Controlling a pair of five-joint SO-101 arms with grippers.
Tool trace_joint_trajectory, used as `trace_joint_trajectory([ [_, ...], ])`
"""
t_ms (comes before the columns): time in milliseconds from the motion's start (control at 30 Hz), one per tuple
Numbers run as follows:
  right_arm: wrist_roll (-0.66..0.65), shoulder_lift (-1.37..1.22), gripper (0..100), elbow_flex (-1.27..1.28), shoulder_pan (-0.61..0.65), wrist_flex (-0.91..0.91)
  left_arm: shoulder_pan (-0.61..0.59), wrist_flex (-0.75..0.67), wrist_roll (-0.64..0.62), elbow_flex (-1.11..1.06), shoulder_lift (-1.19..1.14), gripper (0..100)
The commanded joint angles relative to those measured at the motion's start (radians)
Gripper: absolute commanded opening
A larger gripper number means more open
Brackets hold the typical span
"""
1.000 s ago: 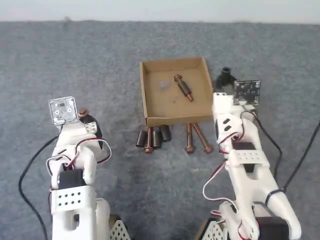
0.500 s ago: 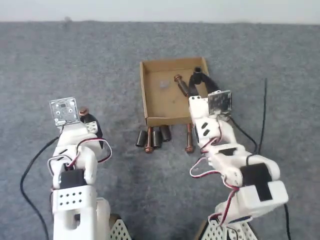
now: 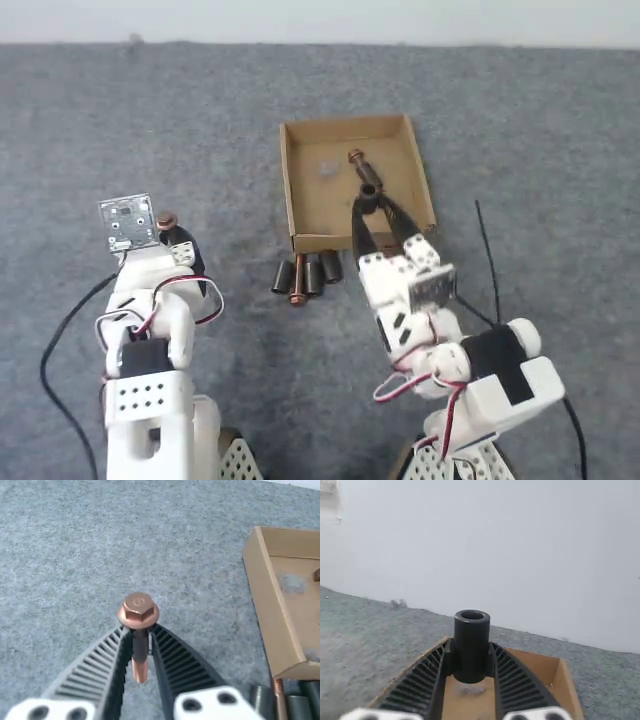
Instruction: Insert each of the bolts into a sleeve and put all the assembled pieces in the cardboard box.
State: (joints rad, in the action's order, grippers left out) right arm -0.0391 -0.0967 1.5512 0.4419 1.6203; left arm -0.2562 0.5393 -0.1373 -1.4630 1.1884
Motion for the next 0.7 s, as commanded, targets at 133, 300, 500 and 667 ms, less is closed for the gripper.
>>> trace_joint_trajectory([
  [133,-0.02,0.008,0.6,0.097,0.156,0.062,-0.002,-0.035,0.0,0.004,0.034,1],
  [300,-0.02,0.008,0.6,0.123,0.177,0.085,-0.002,-0.035,0.0,0.004,0.034,1],
  [500,-0.014,-0.001,0.6,0.12,0.177,0.079,0.0,-0.094,-0.005,-0.005,0.034,1],
  [667,-0.014,-0.002,0.6,0.12,0.18,0.079,0.058,-0.242,-0.025,-0.018,0.035,1],
])
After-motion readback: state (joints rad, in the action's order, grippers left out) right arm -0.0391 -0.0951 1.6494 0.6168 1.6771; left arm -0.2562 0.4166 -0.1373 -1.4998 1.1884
